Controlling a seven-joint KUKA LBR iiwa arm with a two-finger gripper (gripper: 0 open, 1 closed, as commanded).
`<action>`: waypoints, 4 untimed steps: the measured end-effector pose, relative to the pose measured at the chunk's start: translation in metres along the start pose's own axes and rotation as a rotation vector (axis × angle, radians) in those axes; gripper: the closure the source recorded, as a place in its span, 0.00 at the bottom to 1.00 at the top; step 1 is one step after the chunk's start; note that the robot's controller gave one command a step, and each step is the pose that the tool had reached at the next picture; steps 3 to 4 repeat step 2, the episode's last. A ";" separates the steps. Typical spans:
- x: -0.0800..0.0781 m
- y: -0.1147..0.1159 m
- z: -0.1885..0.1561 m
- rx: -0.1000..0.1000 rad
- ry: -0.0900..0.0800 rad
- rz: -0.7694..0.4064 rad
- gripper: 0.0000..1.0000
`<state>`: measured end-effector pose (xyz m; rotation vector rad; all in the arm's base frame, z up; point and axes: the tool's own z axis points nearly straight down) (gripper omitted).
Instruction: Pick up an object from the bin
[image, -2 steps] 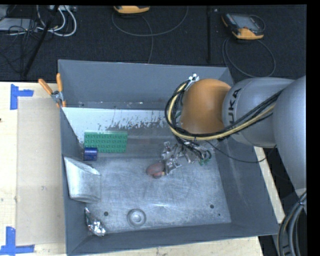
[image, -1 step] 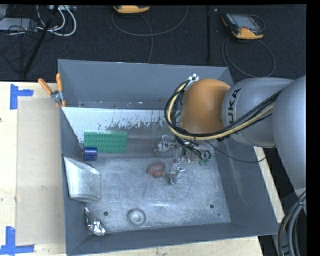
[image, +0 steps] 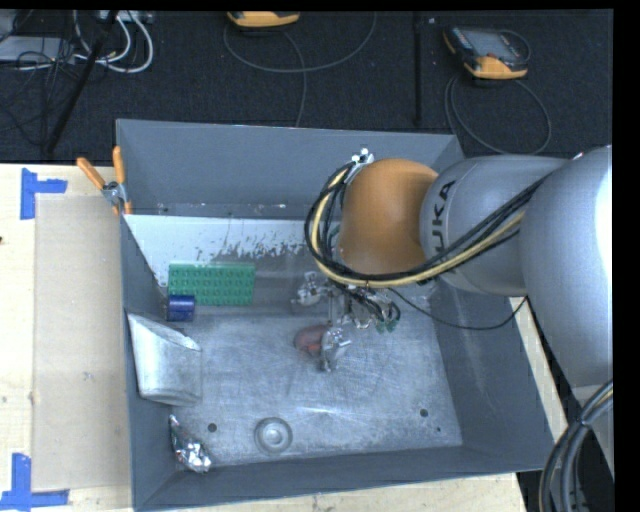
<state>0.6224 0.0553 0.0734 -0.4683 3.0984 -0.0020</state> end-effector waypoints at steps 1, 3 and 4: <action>-0.003 0.000 -0.003 -0.002 -0.009 0.004 1.00; 0.005 0.003 -0.146 -0.001 -0.002 -0.031 1.00; 0.005 0.003 -0.146 -0.001 -0.002 -0.031 1.00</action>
Offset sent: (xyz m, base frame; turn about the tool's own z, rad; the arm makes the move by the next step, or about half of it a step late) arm 0.0000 0.0000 0.0000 0.0000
